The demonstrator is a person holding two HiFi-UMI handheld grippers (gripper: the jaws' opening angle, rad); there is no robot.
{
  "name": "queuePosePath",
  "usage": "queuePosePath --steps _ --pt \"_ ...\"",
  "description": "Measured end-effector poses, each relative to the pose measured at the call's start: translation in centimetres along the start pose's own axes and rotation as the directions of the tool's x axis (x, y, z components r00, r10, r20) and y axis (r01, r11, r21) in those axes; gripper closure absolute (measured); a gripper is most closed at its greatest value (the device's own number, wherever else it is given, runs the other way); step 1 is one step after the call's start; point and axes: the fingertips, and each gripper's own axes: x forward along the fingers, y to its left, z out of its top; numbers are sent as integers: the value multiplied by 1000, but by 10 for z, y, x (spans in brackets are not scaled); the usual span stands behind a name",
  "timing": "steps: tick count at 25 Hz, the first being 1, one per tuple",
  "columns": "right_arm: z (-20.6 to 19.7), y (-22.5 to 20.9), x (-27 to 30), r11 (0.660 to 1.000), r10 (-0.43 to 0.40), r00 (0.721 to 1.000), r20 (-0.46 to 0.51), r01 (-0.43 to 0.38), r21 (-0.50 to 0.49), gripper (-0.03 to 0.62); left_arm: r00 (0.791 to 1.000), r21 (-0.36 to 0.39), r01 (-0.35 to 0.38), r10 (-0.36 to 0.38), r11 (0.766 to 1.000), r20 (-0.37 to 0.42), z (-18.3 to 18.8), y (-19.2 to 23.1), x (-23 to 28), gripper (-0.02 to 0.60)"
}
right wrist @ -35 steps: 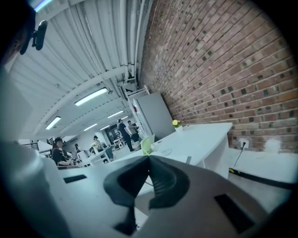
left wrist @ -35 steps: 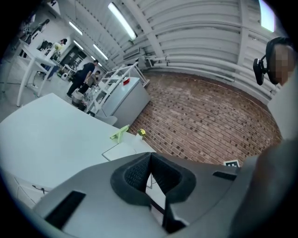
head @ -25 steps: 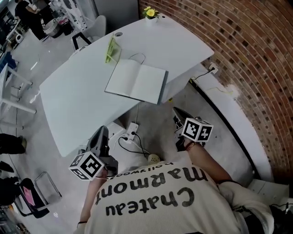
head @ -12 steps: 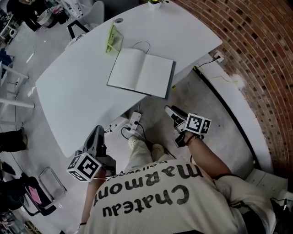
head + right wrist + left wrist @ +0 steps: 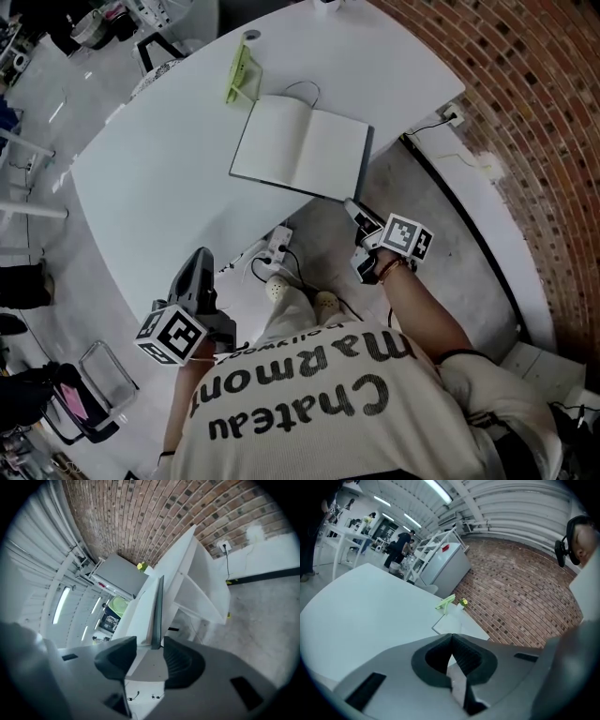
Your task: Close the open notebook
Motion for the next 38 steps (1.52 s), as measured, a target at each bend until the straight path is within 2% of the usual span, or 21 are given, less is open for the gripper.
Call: queuePosePath --steps 5,12,22,29,33,38 --pt "2 -3 9 995 -68 997 20 67 68 461 1000 -8 15 -15 1000 1 13 10 7 580" --pt "7 6 3 989 -122 992 31 119 92 530 999 1 52 -52 999 15 35 13 14 580" --pt "15 28 -6 981 -185 981 54 182 61 545 994 17 90 -91 996 53 71 24 10 580" --pt "20 38 -10 965 -262 955 142 253 75 548 991 30 101 -103 994 86 87 40 4 580" --pt "26 58 -13 970 -241 949 204 228 86 551 990 35 94 -97 995 103 94 47 -4 580" --pt "32 89 -11 982 -183 956 229 187 5 553 988 30 91 -94 995 122 99 52 -12 580"
